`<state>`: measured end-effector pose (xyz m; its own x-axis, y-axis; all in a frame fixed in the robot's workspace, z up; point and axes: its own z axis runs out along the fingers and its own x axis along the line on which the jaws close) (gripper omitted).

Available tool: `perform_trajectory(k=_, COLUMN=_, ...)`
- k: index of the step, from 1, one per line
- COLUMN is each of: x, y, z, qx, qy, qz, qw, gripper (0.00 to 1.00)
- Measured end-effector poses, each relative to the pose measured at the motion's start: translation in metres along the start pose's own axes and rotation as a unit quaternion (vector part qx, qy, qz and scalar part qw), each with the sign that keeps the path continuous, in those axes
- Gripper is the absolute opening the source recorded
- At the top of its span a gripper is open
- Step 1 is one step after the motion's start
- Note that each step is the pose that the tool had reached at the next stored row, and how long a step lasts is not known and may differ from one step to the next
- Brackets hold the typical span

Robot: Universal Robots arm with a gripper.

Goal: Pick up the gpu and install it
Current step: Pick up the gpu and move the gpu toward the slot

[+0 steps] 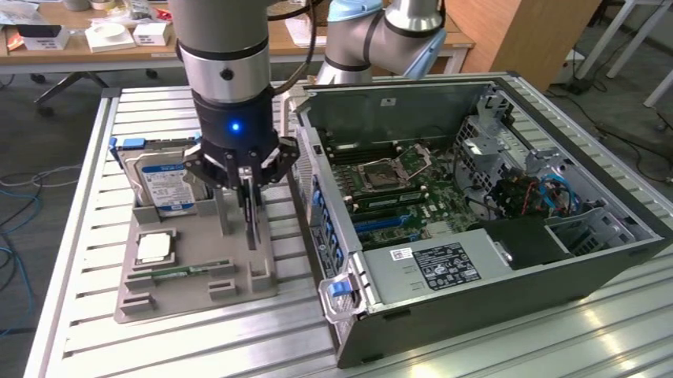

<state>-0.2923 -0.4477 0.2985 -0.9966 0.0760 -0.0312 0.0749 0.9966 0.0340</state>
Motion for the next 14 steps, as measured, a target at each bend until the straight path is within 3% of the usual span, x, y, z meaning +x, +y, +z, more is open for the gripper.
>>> perform_trajectory(k=14, x=-0.001, y=0.0009, z=-0.0277, qx=0.0000, qy=0.0001, qz=0.000, qw=1.0000, gripper=0.26)
